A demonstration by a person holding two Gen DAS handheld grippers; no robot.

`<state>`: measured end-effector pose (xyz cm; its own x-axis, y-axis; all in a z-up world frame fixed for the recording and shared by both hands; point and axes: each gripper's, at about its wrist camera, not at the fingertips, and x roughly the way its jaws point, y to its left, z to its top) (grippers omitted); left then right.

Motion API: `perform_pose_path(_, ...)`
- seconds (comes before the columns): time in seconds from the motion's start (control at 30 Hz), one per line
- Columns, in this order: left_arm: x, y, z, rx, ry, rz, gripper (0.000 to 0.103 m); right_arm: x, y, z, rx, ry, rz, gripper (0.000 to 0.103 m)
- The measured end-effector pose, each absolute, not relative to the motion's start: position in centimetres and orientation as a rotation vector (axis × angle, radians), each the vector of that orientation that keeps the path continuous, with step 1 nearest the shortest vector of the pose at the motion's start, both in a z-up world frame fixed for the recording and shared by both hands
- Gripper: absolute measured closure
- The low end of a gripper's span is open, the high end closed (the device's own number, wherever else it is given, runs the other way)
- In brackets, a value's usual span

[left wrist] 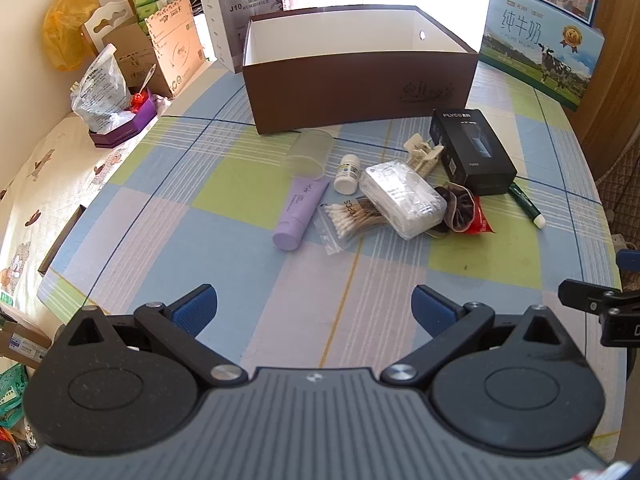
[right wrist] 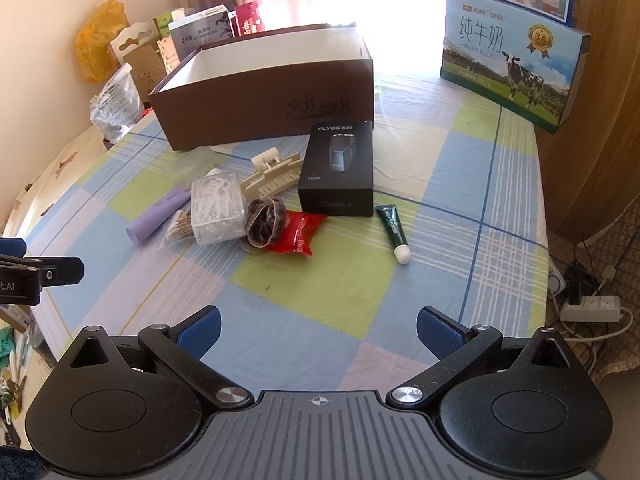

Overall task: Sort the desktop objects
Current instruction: 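Move both tools toward the items in front of the brown box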

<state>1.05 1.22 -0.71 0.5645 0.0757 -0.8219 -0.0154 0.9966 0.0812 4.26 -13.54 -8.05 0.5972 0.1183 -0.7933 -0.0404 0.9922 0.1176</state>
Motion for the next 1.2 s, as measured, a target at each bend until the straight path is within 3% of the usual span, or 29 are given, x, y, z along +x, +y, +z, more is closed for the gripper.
perform_pose_path(1.2,4.6,4.4,-3.1,0.075,0.980,0.116,0.001,7.0,-14.6,-9.4,0.081,0.841,0.104,0.002)
